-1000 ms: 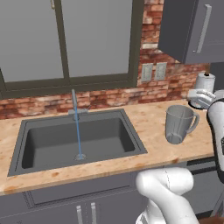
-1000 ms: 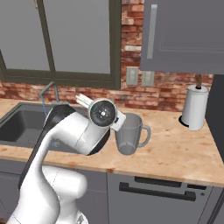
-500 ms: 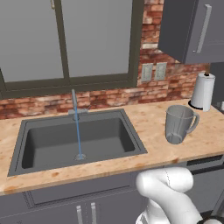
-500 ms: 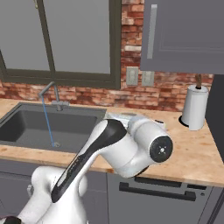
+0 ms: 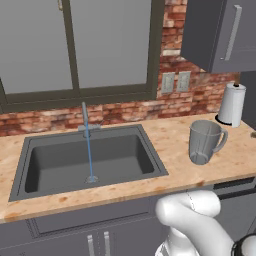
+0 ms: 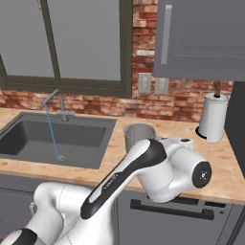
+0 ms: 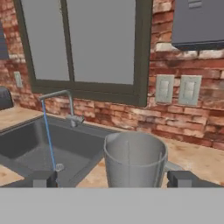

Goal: Turn on the sink faucet and place the jug under the water for a few seconds to fill it up.

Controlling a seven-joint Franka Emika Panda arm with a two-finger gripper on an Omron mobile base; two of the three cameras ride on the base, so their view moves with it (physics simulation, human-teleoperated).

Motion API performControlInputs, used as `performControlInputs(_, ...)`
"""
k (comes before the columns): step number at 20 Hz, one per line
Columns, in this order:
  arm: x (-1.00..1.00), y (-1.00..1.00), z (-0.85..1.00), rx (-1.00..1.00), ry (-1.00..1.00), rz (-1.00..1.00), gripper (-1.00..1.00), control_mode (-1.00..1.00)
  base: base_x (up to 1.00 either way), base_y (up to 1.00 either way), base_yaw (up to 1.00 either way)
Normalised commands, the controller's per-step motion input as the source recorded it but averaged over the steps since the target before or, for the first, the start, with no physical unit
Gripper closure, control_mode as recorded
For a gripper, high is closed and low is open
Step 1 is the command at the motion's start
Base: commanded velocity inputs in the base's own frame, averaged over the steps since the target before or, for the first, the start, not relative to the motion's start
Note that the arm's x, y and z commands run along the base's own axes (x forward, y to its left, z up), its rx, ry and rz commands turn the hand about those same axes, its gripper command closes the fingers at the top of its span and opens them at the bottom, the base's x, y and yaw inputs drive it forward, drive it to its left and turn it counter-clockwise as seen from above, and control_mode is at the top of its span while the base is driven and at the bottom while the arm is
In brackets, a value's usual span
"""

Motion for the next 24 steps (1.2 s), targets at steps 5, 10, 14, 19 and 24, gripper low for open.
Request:
performControlInputs(5, 0.42, 0.0, -0.52, -0.13, 0.0, 0.11, -1.0, -1.0, 0.0, 0.0, 0.0)
performControlInputs(10, 0.31, 0.0, -0.39, -0.07, -0.02, 0.17, -1.0, -1.0, 0.0, 0.0, 0.0)
performControlInputs(14, 0.23, 0.0, -0.22, -0.02, -0.01, 0.18, -1.0, -1.0, 0.0, 0.0, 0.0)
performControlInputs(19, 0.16, -0.15, -0.02, 0.0, -0.04, 0.15, -1.0, -1.0, 0.0, 0.0, 0.0)
performControlInputs(24, 0.13, -0.02, -0.05, 0.0, 0.0, 0.12, -1.0, -1.0, 0.0, 0.0, 0.0)
